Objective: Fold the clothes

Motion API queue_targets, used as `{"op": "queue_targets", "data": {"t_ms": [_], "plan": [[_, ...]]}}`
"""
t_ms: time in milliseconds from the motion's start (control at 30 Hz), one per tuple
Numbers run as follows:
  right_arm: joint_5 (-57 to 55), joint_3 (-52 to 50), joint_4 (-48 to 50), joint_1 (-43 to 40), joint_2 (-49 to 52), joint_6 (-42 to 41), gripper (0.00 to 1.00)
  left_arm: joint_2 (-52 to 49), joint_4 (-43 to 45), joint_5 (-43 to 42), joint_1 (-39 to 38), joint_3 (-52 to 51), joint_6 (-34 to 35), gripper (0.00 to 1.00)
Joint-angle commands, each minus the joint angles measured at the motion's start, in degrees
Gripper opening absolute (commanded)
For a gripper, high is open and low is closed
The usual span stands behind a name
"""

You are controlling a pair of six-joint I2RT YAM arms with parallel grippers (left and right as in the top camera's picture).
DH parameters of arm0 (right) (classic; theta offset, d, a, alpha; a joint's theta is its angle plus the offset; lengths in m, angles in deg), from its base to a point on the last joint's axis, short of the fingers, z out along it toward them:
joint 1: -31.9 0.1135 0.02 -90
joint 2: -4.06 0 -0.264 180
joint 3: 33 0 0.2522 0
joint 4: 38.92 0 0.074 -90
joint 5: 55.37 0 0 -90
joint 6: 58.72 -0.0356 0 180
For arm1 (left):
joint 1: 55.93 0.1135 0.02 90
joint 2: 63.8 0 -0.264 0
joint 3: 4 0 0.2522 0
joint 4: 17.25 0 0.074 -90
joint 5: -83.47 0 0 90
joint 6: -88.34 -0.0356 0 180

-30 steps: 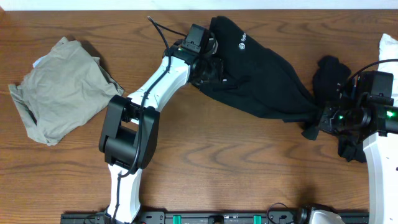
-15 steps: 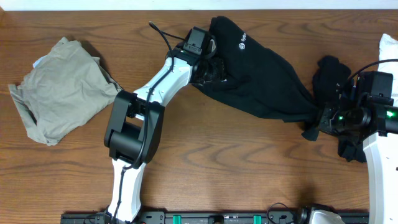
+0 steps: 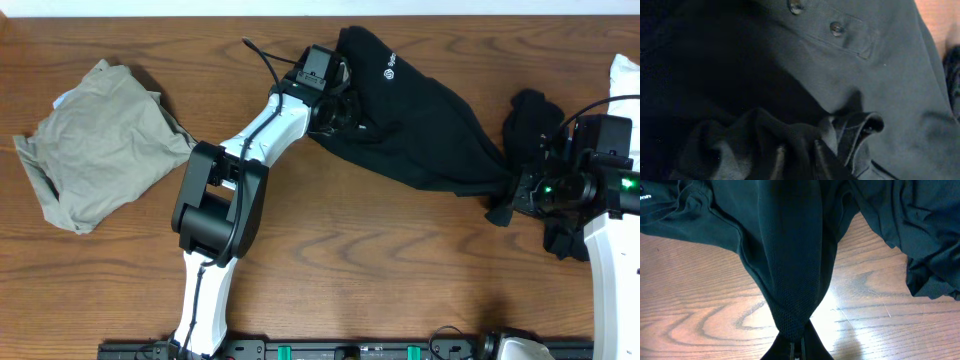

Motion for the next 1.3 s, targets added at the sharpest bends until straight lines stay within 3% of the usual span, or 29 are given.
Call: {"op": "queue_targets", "data": {"t_ms": [0, 100, 167, 433, 467, 600, 733, 1000, 1267], "plan": [[-0.37, -0.17, -0.22, -0.42, 0.2, 0.87, 0.01, -0.9, -0.5, -2.05, 0.07, 0.33, 0.2, 0.19], [-0.37, -0.17, -0.22, -0.42, 0.2, 0.87, 0.01, -0.9, -1.44, -2.03, 0.07, 0.33, 0.2, 0.19], [-0.37, -0.17, -0.22, -0.42, 0.2, 0.87, 0.01, -0.92, -2.64, -1.99, -0.04, 0.31, 0.2, 0.28], [-0.37, -0.17, -0.2, -0.44, 0.2, 0.87, 0.01, -1.75, -3.54, -1.57, -0.35, 0.31, 0.2, 0.33], [-0.37, -0.17, -0.22, -0.44, 0.2, 0.87, 0.01, -1.75, -3.28, -1.57, -0.33, 0.31, 0.17, 0.31], [-0.37, -0.17, -0.2, -0.44, 0.2, 0.87, 0.01, -1.75, -3.23, -1.64, -0.28, 0.31, 0.17, 0.06], [-0.37, -0.17, 0.09, -0.44, 0.2, 0.92, 0.01, -0.26, -5.18, -4.37, -0.28, 0.48, -2.71, 0.06], [-0.35, 0.33, 5.81, -0.44, 0.17, 1.79, 0.01, 13.92, -15.39, 1.73, 0.26, 0.48, -12.68, 0.06], [-0.39, 7.61, 7.17, -0.44, 0.17, 3.08, 0.01, 34.47, -24.04, 9.88, 3.98, 0.48, -14.05, 0.06]]}}
